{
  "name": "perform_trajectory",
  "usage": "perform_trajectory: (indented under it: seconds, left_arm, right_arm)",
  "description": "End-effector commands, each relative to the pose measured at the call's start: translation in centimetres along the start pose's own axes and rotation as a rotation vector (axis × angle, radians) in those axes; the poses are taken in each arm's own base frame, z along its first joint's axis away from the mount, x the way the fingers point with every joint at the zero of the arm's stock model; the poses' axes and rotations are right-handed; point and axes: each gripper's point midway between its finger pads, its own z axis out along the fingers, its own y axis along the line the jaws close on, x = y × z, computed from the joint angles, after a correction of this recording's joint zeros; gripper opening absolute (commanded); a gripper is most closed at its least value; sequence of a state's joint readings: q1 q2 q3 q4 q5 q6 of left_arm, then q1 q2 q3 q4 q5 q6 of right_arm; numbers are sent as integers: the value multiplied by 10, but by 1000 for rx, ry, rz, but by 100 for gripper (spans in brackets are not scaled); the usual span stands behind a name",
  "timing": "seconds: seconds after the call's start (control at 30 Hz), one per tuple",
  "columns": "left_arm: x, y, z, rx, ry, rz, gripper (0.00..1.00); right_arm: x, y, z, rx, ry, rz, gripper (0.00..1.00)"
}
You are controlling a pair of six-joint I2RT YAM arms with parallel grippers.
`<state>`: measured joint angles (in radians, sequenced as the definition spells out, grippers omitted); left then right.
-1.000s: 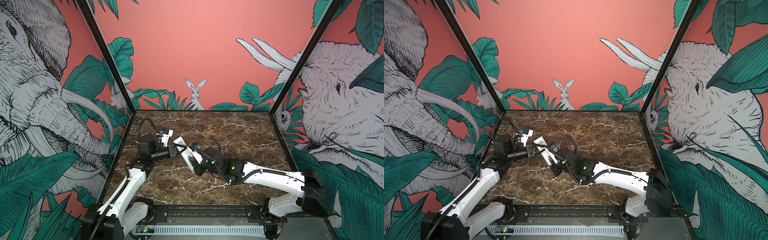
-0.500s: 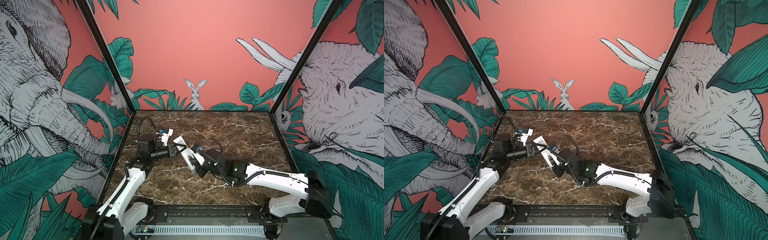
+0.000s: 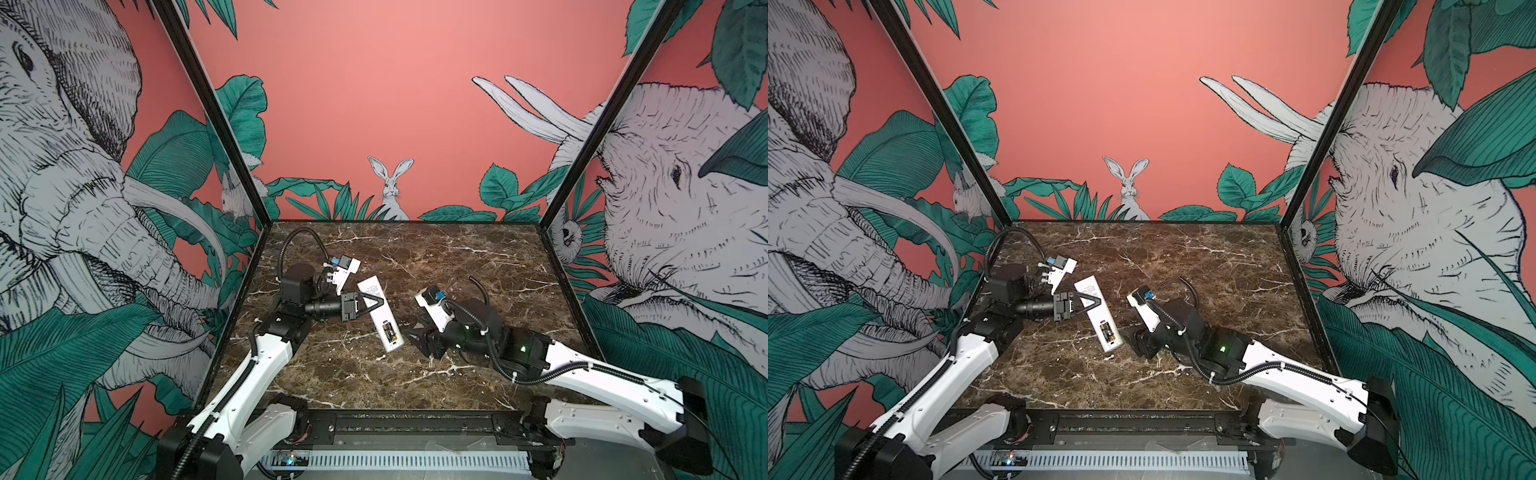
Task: Load the batteries into the remote control
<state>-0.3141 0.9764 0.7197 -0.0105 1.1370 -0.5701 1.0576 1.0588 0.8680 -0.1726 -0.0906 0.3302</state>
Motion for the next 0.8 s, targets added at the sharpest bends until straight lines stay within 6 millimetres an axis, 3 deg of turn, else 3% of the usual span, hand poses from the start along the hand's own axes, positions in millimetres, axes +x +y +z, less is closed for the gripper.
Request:
perform_trajectory:
  seconds: [0.0,0.27,0.5,0.77]
  left_arm:
    - [-3,-36,-2,82,15,133,0]
    - [2,-44,-3,97,25,151,0]
    - [4,-49,-4,109,29,161,0]
    - [5,-49,-4,116,35,157,0]
  right_arm:
    - [2,20,5,-131,25,33,68]
    - [-3,36,23,-231,21,65,66]
    - [0,31,29,-210,21,68,50]
    - [-7,45,30,-287,2,47,52]
